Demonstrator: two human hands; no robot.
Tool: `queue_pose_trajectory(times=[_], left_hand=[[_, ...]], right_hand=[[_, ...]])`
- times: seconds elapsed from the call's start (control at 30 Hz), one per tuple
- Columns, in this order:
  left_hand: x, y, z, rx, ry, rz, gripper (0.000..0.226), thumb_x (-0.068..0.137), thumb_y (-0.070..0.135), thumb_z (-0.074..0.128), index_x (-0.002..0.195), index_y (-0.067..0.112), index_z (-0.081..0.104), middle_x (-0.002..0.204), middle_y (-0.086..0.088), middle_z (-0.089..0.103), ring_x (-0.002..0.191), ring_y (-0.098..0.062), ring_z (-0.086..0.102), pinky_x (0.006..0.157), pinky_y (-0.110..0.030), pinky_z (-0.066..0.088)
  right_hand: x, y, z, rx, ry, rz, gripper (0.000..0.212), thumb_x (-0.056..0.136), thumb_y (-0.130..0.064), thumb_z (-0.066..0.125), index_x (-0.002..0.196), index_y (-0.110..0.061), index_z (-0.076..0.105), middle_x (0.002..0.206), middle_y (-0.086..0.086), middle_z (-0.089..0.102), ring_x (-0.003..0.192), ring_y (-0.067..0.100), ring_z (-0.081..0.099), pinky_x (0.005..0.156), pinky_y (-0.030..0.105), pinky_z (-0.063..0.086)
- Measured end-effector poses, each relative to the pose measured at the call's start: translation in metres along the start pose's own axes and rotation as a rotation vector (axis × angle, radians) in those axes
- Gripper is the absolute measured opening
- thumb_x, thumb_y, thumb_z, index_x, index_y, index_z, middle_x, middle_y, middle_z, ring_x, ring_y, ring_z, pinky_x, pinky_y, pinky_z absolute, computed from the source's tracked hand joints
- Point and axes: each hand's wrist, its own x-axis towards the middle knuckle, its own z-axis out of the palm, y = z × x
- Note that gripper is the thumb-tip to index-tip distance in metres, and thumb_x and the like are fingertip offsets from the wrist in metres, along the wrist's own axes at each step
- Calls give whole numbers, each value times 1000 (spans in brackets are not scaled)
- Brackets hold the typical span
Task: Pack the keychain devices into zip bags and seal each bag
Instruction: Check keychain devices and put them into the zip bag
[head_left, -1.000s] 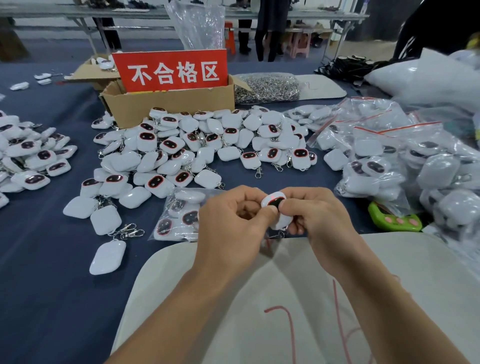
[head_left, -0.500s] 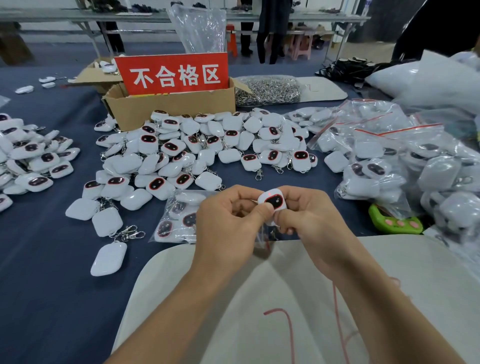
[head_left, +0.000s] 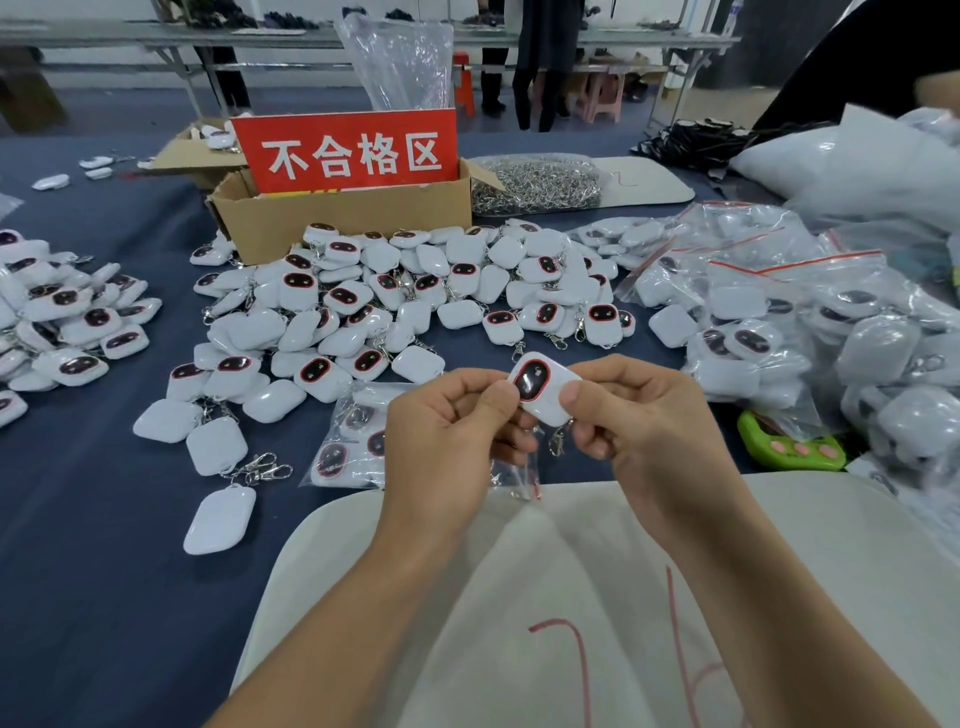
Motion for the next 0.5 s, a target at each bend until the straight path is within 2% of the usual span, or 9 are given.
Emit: queue_pose_trajectory(times=[0.1,0.17,0.27,0.33,0.4,0.5], left_hand=[[0,-1,0,7,0,-6,17,96,6,65,87,12,78,71,-13,73,56,-17,66,53,-25,53],[-1,-1,0,25,-3,-1,15,93,10,66,87,15,79,71,-12,73,56,-17,65,53,-25,53],[-4,0,1,54,4,36,12,88,23,69,89,29,80,74,-7,76,64,-17,70,60,-25,56],[-6,2,2,59,25,66,12,85,31,73,94,35,79,81,-4,78,75,-17,75,68,-26,60],[-7,2,3,33,25,68,18,83,24,76,100,31,78,88,-2,79,81,-17,76,73,-27,61],[-5,2,3,23,-19,66,38,84,-6,73,107,24,74,94,-1,81,80,-15,76,73,-22,59]], right_hand=[[0,0,-1,12,17,-3,6,74,-10,78,79,-13,80,65,12,66,51,14,52,47,20,39],[-1,-1,-1,-73,28,-68,8,76,-8,78,80,-14,81,67,10,70,53,13,55,49,20,43],[-2,-1,2,-261,47,-221,26,80,9,78,84,-17,81,77,3,79,66,12,71,64,19,54],[-2,-1,2,-301,77,-258,39,80,18,73,85,-20,81,84,-2,81,78,11,77,73,17,56],[-2,-1,2,-278,92,-256,44,80,23,70,84,-19,81,94,-5,81,89,10,78,78,17,57],[-3,-1,2,-184,84,-196,42,80,25,67,80,-15,81,109,-3,80,102,12,76,85,20,57]])
